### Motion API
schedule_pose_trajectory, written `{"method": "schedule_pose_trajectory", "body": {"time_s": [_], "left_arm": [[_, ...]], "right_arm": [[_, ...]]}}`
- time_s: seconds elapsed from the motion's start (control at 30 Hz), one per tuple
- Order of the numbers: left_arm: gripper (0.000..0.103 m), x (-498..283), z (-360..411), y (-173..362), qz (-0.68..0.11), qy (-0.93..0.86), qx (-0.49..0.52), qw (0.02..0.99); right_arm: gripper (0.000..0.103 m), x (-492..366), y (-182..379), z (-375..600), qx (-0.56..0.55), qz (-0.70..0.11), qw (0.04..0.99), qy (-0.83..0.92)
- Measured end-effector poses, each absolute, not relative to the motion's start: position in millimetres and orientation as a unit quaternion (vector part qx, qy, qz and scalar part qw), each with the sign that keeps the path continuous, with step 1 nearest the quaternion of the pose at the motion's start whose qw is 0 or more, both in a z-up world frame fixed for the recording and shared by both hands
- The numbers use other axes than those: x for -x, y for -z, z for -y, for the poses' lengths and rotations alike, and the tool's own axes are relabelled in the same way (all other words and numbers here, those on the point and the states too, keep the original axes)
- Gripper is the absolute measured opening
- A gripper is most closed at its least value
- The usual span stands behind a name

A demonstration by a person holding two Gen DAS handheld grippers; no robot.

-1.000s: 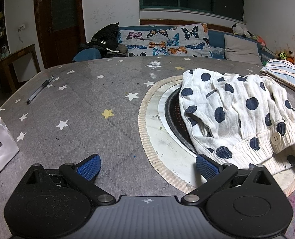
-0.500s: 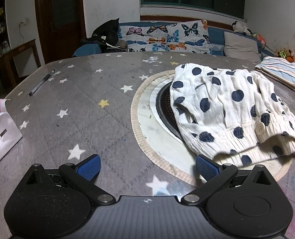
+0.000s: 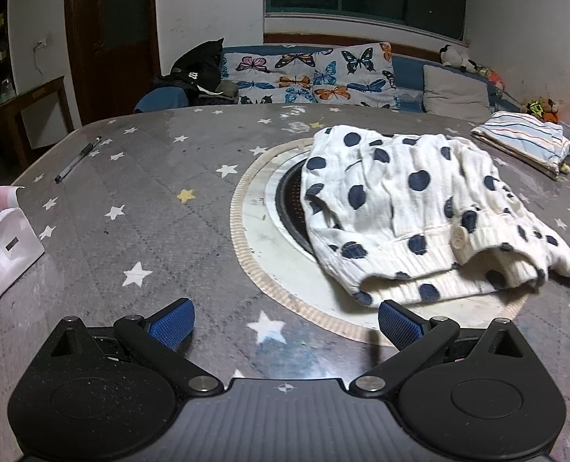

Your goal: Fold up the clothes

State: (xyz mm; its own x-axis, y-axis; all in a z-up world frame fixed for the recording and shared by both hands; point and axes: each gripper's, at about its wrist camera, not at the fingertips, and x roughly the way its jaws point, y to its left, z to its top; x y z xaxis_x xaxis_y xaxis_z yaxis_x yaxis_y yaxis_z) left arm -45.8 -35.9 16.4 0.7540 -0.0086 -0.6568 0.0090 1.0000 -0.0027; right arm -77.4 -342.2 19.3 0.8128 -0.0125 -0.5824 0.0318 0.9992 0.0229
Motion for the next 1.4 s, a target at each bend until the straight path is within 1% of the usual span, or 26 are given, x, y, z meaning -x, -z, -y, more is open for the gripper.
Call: {"method": "schedule_pose_trajectory", "body": {"time_s": [0.73,1.4], "left_arm": [[0.103,68,74,-24,-0.342,0.028,-0.024,0.939],[0.103,79,87,-26,-0.34,0.044,-0.033,0.939]], "right_arm": [[0.103,101,-19,312,-0.008,-0.301,0.952,-0.049],[0.103,112,-22,303,-0.008,-0.296,0.953,-0.064]]}}
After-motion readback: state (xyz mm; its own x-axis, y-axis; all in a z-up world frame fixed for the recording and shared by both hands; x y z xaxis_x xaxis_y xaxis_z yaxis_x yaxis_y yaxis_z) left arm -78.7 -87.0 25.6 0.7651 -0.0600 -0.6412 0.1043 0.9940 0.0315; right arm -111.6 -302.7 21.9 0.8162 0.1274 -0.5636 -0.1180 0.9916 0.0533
